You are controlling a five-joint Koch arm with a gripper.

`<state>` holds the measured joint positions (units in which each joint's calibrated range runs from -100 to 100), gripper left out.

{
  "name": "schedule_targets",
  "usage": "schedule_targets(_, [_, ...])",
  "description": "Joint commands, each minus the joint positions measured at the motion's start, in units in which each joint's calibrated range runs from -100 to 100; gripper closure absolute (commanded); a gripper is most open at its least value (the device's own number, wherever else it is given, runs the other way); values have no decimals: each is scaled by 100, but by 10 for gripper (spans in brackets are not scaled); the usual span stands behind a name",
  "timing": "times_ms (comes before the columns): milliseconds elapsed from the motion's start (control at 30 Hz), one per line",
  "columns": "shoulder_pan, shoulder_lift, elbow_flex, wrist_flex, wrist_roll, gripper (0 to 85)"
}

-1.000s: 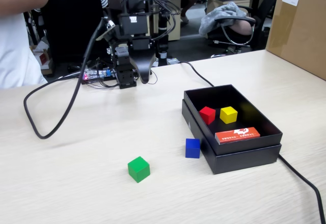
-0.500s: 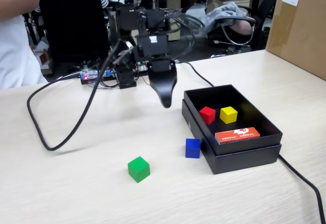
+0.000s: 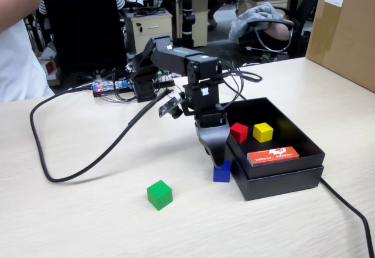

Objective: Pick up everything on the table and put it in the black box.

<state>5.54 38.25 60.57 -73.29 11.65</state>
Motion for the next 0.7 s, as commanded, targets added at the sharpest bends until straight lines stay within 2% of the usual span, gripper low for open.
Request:
schedule_targets(0, [10,116,589,-80,-10,375])
schedule_targets(200, [68,575,915,-80,-5,382])
schedule_targets(300, [107,747,1024,-80,-10,431])
schedule_targets(367, [151,851,1042,-80,-10,496])
schedule_targets(400, [166,897,1088,-80,-10,595])
schedule_targets(533, [156,908,1115,-80,-10,799])
schedule_targets(600, [132,747,1051,-105,-10,845])
schedule_targets(667, [93,70,870,-235,15,845])
